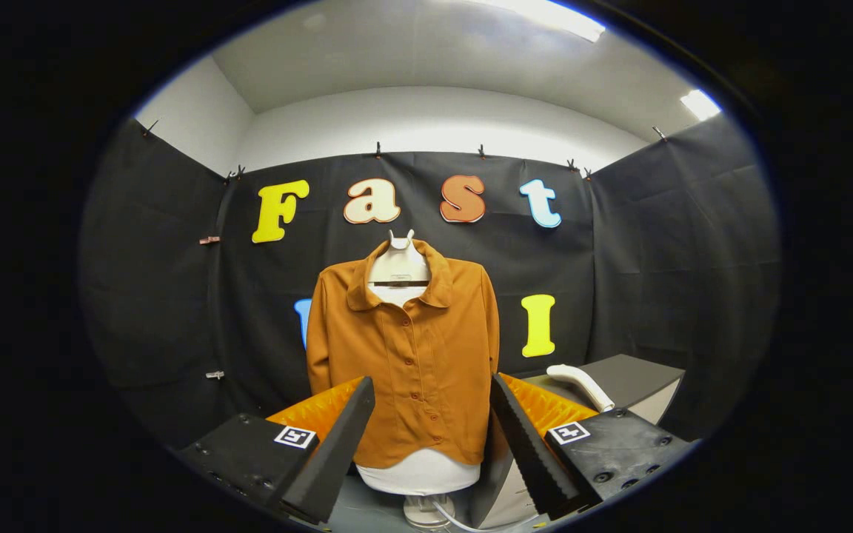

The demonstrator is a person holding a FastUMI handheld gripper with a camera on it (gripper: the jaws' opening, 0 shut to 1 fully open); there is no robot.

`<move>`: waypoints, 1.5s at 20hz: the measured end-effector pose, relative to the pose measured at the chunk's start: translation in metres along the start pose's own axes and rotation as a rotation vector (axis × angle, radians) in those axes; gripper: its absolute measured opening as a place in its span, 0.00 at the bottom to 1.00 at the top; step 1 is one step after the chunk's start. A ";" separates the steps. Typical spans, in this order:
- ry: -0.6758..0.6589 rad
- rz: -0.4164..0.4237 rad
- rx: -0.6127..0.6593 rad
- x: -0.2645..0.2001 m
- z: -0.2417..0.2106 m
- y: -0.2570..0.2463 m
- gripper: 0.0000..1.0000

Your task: Iron the clothes twice with a garment steamer, once on the left side and once on the right side.

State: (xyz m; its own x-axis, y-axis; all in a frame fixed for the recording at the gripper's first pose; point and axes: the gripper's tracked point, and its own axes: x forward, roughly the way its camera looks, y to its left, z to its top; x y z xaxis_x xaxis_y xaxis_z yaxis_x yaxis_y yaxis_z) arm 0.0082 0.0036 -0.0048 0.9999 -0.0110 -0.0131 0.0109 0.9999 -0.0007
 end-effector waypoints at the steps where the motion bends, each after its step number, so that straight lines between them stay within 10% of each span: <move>1: 0.002 -0.003 0.000 0.000 0.000 0.000 0.98; 18: 0.029 -0.170 0.007 -0.009 -0.014 -0.014 0.98; 30: 0.021 -0.201 -0.008 0.073 -0.024 -0.119 0.98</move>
State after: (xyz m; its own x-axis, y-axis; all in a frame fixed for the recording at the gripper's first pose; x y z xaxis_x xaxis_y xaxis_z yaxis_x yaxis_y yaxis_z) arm 0.0798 -0.1160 -0.0292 0.9771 -0.2100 -0.0331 0.2096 0.9777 -0.0138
